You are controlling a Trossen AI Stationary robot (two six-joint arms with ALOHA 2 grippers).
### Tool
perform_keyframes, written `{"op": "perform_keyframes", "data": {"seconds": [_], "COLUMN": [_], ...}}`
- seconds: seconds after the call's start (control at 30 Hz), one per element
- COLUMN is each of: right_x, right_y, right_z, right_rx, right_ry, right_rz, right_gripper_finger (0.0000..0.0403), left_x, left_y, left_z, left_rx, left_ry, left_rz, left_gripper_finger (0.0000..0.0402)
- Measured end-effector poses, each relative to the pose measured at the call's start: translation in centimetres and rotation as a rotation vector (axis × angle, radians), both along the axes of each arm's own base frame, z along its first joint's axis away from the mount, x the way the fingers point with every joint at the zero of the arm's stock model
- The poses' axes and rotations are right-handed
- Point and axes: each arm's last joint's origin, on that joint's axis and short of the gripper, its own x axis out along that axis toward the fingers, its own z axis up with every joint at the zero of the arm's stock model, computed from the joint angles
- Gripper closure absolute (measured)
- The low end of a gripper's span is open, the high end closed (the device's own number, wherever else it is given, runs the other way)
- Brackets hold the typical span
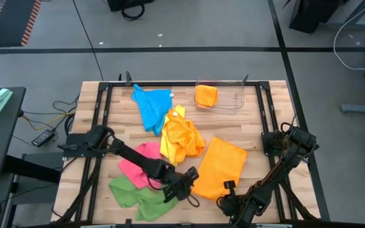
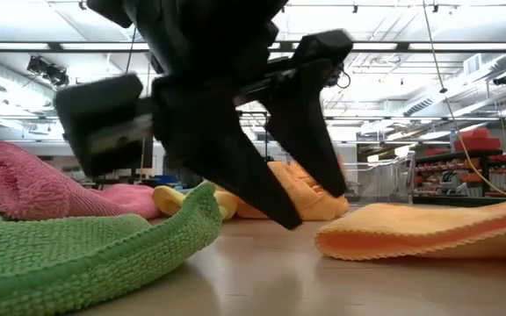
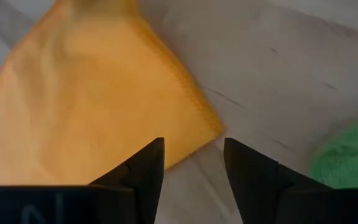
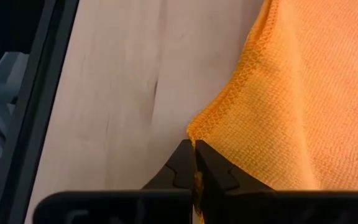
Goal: Fold microfiber towels
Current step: Fold the right orange microfiber cloth
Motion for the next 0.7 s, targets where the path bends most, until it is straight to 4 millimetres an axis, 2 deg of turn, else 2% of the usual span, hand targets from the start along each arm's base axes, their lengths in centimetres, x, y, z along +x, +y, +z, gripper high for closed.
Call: {"op": "perform_keyframes", "data": {"seconds": [0.2, 0.4, 0.53, 0.7], "right_x": [0.0, 0.1, 0.1, 0.2], "right_y": [0.0, 0.1, 0.1, 0.2], "right_z": [0.0, 0.1, 0.1, 0.2], "right_rx": [0.004, 0.016, 0.021, 0.033], "right_ry": [-0.003, -0.007, -0.010, -0.020], "right_rz": [-0.003, -0.012, -0.013, -0.010], "right_gripper_finger": [0.0393, 0.0393, 0.0393, 0.0393], "left_x": [0.2, 0.3, 0.3, 0.4], "left_y": [-1.0, -1.1, -1.0, -0.6], "left_z": [-1.5, -2.0, -2.1, -2.3], "left_rx": [0.073, 0.092, 0.069, -0.008], "left_ry": [-0.057, -0.054, -0.040, -0.012], "left_rz": [-0.079, -0.094, -0.064, 0.024], "left_gripper_finger": [0.0216, 0.0242, 0.0279, 0.0356]}}
